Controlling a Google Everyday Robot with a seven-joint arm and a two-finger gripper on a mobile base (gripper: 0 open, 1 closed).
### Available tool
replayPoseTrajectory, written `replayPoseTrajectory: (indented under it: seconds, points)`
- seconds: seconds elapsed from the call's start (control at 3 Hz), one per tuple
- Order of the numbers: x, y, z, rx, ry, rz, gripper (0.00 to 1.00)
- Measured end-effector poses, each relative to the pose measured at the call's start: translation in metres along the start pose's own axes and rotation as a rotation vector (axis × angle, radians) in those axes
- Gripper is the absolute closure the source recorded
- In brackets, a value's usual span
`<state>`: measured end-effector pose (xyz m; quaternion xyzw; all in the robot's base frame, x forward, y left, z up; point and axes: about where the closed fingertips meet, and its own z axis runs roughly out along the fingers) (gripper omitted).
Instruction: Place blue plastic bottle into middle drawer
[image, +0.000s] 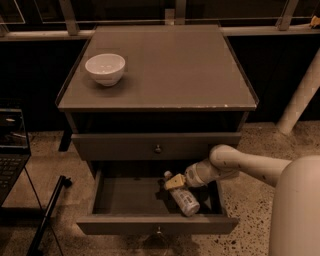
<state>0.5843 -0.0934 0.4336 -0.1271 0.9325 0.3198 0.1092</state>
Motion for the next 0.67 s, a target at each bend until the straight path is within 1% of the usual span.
replayPoseTrajectory:
  seconds: [0.33, 0.67]
  points:
    - [0.0, 0.0, 0.0, 0.0, 0.0, 0.0, 0.0]
    - [0.0, 0.0, 0.0001, 0.0, 0.0, 0.0, 0.0]
